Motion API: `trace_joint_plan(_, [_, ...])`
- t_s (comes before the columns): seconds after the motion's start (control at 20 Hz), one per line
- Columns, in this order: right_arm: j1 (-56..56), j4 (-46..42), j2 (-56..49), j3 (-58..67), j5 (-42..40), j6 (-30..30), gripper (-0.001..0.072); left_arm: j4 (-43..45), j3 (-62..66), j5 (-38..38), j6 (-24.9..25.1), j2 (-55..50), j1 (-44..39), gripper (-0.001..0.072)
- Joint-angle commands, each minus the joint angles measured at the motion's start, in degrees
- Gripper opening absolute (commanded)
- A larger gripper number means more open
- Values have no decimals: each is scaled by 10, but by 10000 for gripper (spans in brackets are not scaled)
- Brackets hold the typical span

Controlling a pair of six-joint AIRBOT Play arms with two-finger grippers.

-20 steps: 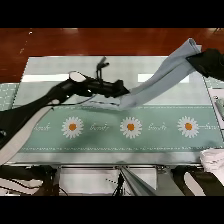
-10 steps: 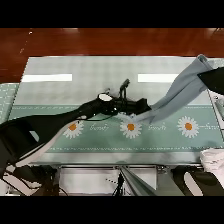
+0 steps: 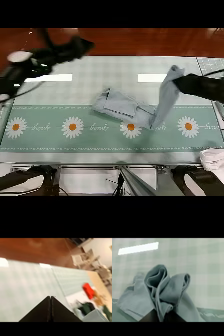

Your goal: Fold the shirts.

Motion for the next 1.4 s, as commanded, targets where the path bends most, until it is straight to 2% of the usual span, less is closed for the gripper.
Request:
trace_joint_plan(0.0, [146,20,-122,-10,-217,9,26,158,0,-64,-68,108,142,21])
trace_joint_plan(0.1, [207,56,-203,-10,-309,41,26,221,0,-114,-105,151,195,21])
trace_joint_plan(0.2, [252,112,-272,-10,-359,41,26,259,0,-169,-107,182,233,21])
trace_joint_plan(0.4, [332,137,-347,18,-384,41,27,295,-13,-188,-121,202,233,21])
trace_joint_plan(0.45, [347,138,-359,29,-390,41,52,296,-23,-183,-120,199,224,21])
trace_joint_plan(0.55, [362,146,-376,41,-438,51,465,297,-42,-177,-119,191,209,21])
trace_joint_plan(0.65, [355,179,-375,41,-483,68,480,297,-59,-177,-119,186,203,22])
trace_joint_plan(0.75, [330,190,-352,41,-489,67,480,298,-68,-182,-119,186,203,22])
trace_joint_plan(0.8, [310,183,-331,41,-470,56,480,298,-68,-183,-119,186,203,22])
trace_joint_plan(0.9, [252,103,-270,41,-373,24,479,298,-68,-182,-119,187,204,22])
trace_joint_plan(1.0, [168,-60,-198,41,-179,23,478,298,-68,-181,-116,187,204,22])
trace_joint_plan(1.1, [79,-282,-151,39,78,55,471,304,-68,-182,-115,186,204,23])
trace_joint_plan(1.15, [37,-372,-141,25,181,64,460,312,-68,-182,-115,186,204,26])
trace_joint_plan(1.2, [-12,-379,-137,-4,229,49,524,319,-68,-182,-115,186,204,75])
trace_joint_plan(1.25, [-60,-312,-140,-37,247,9,591,323,-68,-182,-115,186,204,244])
trace_joint_plan(1.3, [-103,-211,-145,-72,242,-16,591,323,-68,-182,-115,186,204,469])
trace_joint_plan(1.35, [-138,-84,-152,-110,211,-39,591,323,-68,-183,-115,186,204,535])
